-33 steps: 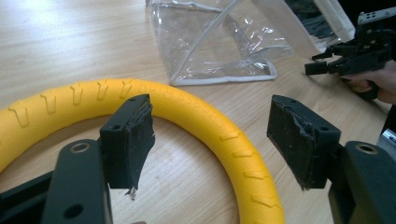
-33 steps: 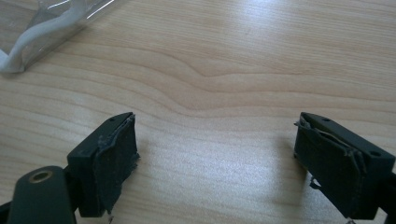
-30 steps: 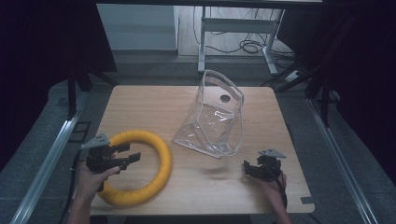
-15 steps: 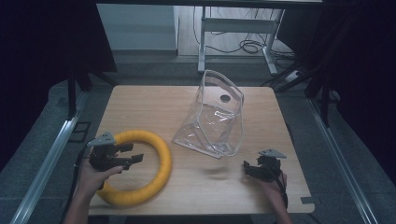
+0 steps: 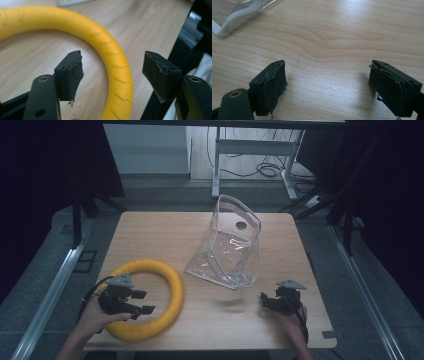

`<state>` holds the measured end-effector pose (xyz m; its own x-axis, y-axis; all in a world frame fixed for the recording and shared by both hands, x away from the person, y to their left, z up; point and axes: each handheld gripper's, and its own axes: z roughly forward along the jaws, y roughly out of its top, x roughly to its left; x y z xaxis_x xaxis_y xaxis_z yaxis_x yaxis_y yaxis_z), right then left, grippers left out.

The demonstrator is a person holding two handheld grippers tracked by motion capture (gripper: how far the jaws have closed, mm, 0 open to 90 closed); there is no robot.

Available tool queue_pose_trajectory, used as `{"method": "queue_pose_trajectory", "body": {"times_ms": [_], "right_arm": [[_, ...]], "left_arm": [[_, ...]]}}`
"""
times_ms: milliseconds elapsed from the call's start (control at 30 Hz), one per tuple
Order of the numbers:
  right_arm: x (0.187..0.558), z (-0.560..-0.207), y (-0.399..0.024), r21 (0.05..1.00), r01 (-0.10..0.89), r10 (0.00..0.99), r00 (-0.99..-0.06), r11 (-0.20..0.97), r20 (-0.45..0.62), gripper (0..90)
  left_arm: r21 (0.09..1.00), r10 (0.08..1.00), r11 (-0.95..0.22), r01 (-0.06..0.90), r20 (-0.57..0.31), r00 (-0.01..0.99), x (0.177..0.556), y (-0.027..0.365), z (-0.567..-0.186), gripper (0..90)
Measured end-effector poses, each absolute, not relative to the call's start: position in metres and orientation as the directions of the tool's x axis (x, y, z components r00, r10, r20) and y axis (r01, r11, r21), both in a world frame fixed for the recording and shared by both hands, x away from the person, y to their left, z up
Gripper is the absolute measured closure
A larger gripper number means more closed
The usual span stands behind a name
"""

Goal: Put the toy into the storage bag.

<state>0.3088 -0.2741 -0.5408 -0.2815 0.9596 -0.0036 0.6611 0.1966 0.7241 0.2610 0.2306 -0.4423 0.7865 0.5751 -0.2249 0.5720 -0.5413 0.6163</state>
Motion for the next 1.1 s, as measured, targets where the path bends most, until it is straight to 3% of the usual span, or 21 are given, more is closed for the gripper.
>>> {"method": "queue_pose_trajectory", "body": {"times_ms": [467, 1100], "right_arm": [[0.309, -0.541, -0.274, 0.724, 0.66, 0.959, -0.283, 0.201, -0.008, 14.1], [0.309, -0.541, -0.274, 0.724, 0.66, 0.959, -0.282, 0.2, -0.008, 14.3]], "left_arm": [[0.487, 0.528, -0.67, 0.56, -0.218, 0.821, 0.243, 0.214, -0.463, 32.4], [0.236, 0.572, -0.784, 0.574, -0.086, 0.816, 0.24, 0.175, -0.495, 36.1]]}}
